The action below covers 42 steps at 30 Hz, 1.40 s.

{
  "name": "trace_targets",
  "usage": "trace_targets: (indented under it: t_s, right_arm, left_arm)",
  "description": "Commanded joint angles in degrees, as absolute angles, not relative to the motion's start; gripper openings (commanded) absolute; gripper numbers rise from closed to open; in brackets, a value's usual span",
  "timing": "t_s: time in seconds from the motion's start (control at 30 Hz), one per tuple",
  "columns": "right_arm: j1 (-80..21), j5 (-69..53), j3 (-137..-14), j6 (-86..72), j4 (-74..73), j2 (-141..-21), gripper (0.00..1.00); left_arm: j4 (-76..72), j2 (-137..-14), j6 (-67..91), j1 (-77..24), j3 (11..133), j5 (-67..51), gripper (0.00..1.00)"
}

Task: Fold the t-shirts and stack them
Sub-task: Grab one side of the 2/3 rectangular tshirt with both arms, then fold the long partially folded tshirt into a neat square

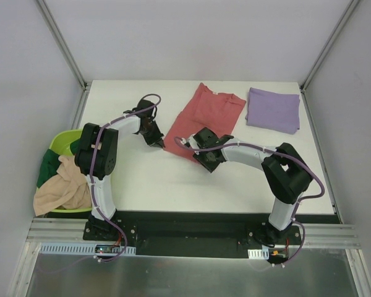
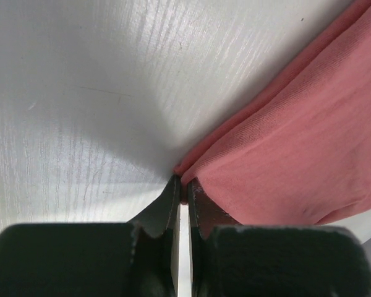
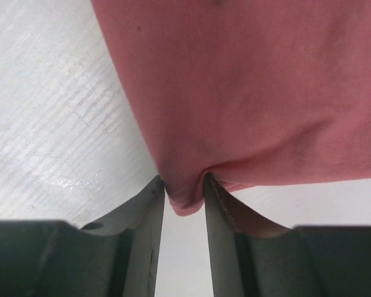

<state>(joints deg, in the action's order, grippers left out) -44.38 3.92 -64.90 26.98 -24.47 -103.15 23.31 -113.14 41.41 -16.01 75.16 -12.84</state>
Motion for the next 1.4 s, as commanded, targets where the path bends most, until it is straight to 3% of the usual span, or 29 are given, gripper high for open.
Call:
trace_targets:
  t_s: [0.0, 0.17, 0.63, 0.87, 1.03, 1.37]
  right_arm:
    - [-44.91, 3.87, -64.52, 24.09, -30.41, -103.36, 0.28]
    - [-45.53, -5.25, -64.16, 23.56, -31.46, -100.73, 0.01]
    - [-51.33, -52.18, -63.46, 9.68, -29.64, -82.54, 0.01]
    - [-51.42, -56.95, -61.96, 5.36, -26.46, -77.52, 0.01]
    - [-50.10, -53.97, -59.95, 4.57, -26.46, -75.59, 0.01]
    - [-37.63, -51.15, -53.35, 3.69, -27.42, -69.79, 0.01]
  left_arm:
    - [25.93, -113.03, 40.25, -14.59, 74.62, -6.33, 0.00]
    - [26.02, -108.65, 40.25, -14.59, 71.82, -5.63, 0.00]
    - [32.86, -68.93, 43.16, -14.59, 50.72, 8.96, 0.00]
    - [35.60, -54.50, 43.06, -14.59, 50.36, 10.20, 0.00]
    - [35.07, -57.99, 43.24, -15.38, 56.23, 5.19, 0.00]
    - [32.52, -75.74, 40.78, -23.90, 73.81, 8.88, 0.00]
